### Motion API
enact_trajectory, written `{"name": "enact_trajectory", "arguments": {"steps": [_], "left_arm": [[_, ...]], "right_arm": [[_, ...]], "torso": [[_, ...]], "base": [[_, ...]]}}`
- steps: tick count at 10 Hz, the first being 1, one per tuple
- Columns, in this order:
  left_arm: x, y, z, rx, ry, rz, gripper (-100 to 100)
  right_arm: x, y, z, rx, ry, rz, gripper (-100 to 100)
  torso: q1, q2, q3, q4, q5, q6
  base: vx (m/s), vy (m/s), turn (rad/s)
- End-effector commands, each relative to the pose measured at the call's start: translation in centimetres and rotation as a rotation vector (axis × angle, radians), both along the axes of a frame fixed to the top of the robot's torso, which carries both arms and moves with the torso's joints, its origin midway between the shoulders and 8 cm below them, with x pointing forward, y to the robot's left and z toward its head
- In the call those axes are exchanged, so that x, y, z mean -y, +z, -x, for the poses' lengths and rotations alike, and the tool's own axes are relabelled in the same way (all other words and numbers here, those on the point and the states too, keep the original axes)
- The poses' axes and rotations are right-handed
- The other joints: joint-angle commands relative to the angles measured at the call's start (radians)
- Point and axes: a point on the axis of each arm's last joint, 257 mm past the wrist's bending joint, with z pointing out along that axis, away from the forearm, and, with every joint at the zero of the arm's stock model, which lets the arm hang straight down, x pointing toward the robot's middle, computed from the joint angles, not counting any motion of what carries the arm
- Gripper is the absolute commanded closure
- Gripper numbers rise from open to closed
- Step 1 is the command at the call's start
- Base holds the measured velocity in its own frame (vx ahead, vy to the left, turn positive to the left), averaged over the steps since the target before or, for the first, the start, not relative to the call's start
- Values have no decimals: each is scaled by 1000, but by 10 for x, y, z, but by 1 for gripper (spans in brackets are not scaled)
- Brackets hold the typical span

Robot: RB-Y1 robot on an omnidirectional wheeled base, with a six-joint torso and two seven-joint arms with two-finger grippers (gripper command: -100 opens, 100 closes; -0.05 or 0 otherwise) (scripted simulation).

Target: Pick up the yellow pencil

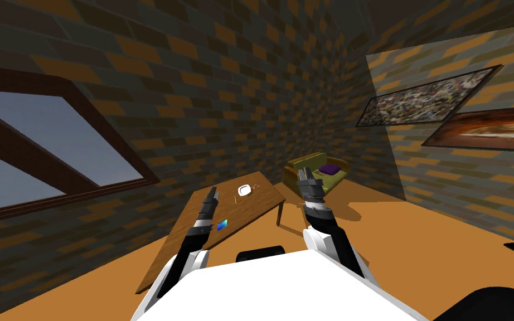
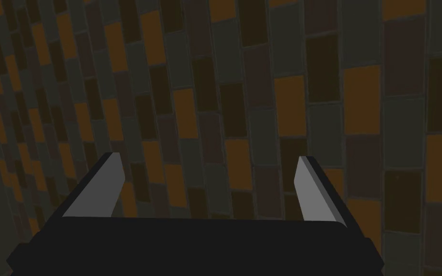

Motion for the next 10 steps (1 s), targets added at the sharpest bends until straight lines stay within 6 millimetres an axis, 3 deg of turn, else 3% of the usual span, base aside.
{"name": "enact_trajectory", "arguments": {"steps": [1,2,3,4,5,6,7,8,9,10], "left_arm": [[-7,-32,-9,-90,7,-44,-100],[-10,-44,-11,-122,12,-44,-100],[-18,-69,-14,-187,19,-78,-100],[-19,-75,-15,-206,21,-78,-100],[-29,-100,-18,-275,29,-114,-100],[-31,-107,-18,-296,32,-115,-100],[-44,-135,-18,-375,43,-153,-100],[-45,-140,-18,-390,45,-154,-100],[-60,-167,-17,-467,55,-194,-100],[-63,-175,-15,-488,59,-195,-100]], "right_arm": [[0,0,0,0,0,0,0],[0,0,0,0,0,0,0],[0,0,0,0,0,0,0],[0,0,0,0,0,0,0],[0,0,0,0,0,0,0],[0,0,0,0,0,0,0],[0,0,0,0,0,0,0],[0,0,0,0,0,0,0],[0,0,0,0,0,0,0],[0,0,0,0,0,0,0]], "torso": [[0,0,0,0,0,0],[0,0,0,0,0,0],[0,0,0,0,0,-1],[0,0,0,0,0,0],[0,0,0,0,0,-1],[0,0,0,0,0,0],[1,0,0,0,0,-1],[0,0,0,0,0,0],[0,0,0,0,0,-1],[1,0,0,0,0,0]], "base": [[-29,-1,-334],[-24,4,-140],[-20,-7,-275],[-16,2,-124],[-19,-1,-254],[-17,4,-153],[-18,-6,-320],[-15,4,-120],[-15,2,-275],[-15,6,-134]]}}
